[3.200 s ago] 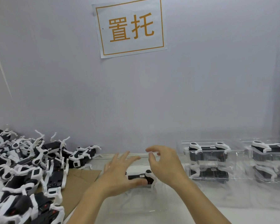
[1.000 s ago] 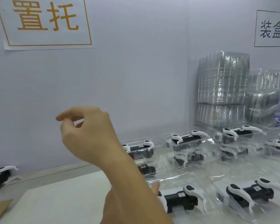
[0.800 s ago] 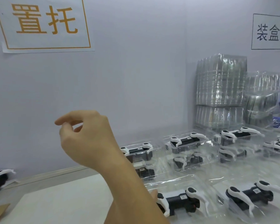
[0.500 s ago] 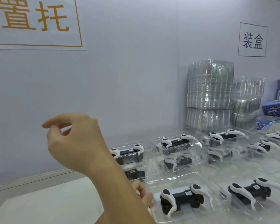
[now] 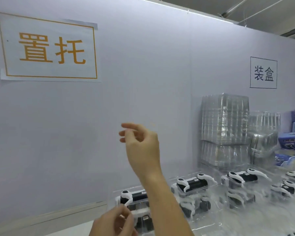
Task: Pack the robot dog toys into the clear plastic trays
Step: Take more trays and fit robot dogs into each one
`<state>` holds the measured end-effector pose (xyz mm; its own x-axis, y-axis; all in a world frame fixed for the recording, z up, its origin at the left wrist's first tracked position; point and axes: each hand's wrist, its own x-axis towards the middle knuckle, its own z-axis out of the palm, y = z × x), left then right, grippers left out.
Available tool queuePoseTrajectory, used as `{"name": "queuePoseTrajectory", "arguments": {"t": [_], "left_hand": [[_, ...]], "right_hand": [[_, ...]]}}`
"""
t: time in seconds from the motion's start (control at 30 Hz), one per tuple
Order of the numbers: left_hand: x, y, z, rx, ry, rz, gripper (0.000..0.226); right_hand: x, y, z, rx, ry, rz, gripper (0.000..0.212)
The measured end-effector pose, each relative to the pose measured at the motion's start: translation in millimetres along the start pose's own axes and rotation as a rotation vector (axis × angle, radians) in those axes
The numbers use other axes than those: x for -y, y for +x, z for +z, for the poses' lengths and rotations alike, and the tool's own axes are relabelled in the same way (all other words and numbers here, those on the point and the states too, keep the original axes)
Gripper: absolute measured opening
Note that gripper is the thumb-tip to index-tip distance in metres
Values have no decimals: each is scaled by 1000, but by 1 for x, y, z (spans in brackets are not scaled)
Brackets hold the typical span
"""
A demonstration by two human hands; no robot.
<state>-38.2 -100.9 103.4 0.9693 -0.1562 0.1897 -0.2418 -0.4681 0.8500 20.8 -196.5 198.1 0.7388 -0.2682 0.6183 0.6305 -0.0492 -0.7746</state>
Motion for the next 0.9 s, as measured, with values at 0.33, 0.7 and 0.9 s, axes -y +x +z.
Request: {"name": "queuePoseTrajectory", "arguments": {"t": [0.33, 0.7, 0.9], "left_hand": [[-14, 50, -20, -334, 82, 293, 34], [-27, 87, -6, -292, 14, 291, 12], [-21, 97, -3, -271, 64, 259, 14]], "right_hand": [[-66, 141, -104, -631, 60, 260, 22], [-130, 164, -184, -1169, 588, 432, 55], [-135, 158, -200, -1251, 513, 415, 67]]}}
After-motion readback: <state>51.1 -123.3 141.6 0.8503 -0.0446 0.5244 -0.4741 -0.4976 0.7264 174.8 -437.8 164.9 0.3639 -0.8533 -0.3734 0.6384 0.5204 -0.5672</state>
